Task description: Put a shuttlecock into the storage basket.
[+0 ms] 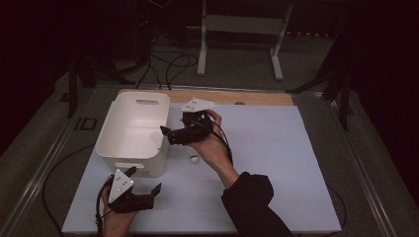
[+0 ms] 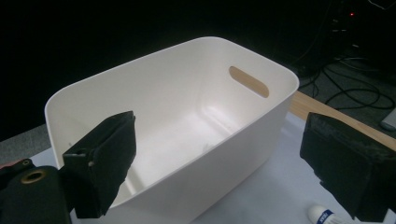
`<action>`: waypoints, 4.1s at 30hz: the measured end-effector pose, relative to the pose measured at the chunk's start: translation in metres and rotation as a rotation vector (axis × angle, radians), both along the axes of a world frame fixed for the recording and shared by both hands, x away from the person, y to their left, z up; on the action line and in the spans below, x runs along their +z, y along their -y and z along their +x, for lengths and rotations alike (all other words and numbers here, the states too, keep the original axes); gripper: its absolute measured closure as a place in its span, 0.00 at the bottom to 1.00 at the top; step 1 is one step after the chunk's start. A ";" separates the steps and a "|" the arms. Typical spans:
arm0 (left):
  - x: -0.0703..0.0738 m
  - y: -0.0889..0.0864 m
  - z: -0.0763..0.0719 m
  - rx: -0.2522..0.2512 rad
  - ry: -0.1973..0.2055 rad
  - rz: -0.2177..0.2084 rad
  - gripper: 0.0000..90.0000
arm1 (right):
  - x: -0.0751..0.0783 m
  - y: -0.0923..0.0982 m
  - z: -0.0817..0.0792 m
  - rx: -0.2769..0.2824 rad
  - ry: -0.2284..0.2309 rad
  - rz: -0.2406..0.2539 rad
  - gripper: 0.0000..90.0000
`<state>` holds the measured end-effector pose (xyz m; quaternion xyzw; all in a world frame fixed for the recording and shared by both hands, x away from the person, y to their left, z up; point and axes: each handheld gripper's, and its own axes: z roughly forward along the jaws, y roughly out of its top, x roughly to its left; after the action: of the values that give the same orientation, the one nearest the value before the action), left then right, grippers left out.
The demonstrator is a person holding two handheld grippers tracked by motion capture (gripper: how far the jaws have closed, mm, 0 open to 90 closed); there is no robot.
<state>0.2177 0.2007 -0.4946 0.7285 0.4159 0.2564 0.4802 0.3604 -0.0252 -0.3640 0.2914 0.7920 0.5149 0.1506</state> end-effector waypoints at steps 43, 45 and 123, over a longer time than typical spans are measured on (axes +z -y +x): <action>0.000 0.000 0.000 -0.005 0.002 0.005 0.00 | -0.016 0.033 0.022 -0.118 -0.025 -0.015 0.12; 0.000 0.000 0.000 -0.004 0.002 0.004 0.00 | -0.016 0.034 0.022 -0.121 -0.022 -0.019 0.12; -0.001 0.000 0.001 -0.011 0.011 -0.011 0.00 | -0.034 0.056 0.044 -0.200 -0.036 -0.042 0.12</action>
<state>0.2187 0.2010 -0.4960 0.7266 0.4109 0.2555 0.4877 0.4039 -0.0813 -0.3980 0.3751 0.7721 0.4753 0.1929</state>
